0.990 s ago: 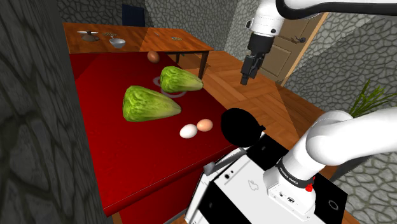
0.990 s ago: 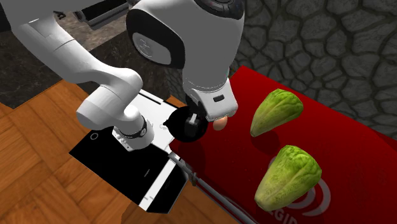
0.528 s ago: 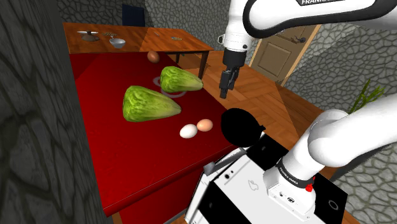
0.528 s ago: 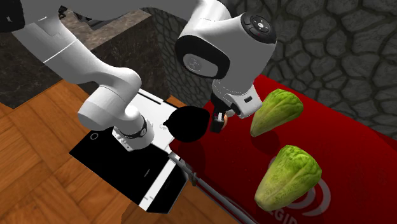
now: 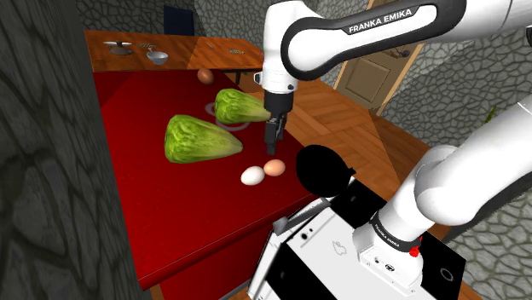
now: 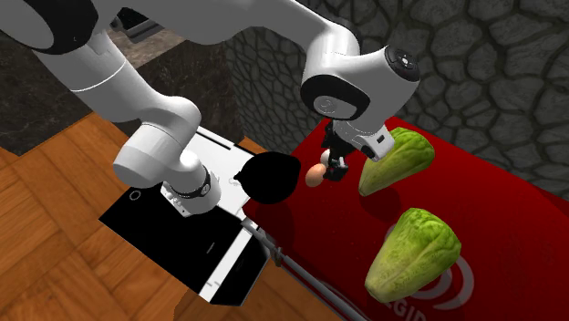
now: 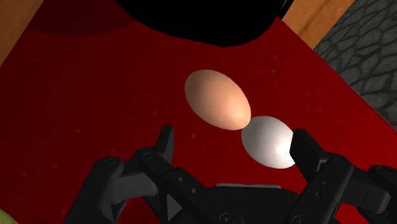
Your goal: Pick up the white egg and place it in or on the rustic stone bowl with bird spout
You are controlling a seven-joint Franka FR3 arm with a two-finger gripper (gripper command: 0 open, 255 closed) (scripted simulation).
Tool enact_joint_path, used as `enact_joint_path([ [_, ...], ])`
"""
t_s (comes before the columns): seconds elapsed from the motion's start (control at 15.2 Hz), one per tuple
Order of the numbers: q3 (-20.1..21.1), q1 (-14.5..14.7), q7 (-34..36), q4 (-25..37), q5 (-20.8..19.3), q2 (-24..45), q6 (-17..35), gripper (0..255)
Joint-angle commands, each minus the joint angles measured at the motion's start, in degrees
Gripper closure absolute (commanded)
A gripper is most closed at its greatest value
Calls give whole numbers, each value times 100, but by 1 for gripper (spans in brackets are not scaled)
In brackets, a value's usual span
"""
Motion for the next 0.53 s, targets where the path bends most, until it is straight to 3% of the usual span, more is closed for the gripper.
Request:
enact_joint_path([
  [0.0,158,126,10,145,14,371,153,0],
  [0.26,410,338,-10,487,-54,1132,411,0],
  [0.46,424,354,-5,377,-55,1190,574,0],
])
